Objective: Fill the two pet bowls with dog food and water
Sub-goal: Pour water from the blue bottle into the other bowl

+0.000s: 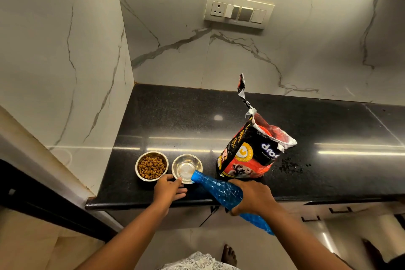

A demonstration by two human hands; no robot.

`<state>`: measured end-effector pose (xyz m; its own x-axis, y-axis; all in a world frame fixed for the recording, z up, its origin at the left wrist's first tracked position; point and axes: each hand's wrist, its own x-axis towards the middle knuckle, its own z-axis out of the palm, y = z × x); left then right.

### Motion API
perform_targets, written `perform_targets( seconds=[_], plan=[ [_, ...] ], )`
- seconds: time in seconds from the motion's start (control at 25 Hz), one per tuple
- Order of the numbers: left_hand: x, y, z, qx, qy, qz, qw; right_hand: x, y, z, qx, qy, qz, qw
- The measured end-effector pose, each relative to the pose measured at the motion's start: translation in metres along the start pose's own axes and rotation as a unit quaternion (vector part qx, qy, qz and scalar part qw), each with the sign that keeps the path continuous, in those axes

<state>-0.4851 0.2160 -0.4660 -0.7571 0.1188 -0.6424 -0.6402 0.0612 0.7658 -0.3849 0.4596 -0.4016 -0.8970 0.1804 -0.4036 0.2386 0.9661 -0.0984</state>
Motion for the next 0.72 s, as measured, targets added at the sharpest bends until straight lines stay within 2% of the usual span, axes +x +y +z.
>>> perform_targets(
  seconds=[0.16,0.48,0.72],
  plan=[
    [0.005,-0.003,0.004,-0.039,0.015,0.006,0.999,0.001,-0.001,0.000,-0.014,0.002,-0.001,1.000],
    [0.004,-0.010,-0.002,-0.037,0.032,0.041,0.998,0.003,0.000,-0.001,-0.033,0.001,-0.004,0.999],
    [0.003,-0.013,-0.004,-0.038,0.030,0.032,0.998,0.004,-0.001,-0.001,-0.043,0.008,-0.007,0.999]
  ],
)
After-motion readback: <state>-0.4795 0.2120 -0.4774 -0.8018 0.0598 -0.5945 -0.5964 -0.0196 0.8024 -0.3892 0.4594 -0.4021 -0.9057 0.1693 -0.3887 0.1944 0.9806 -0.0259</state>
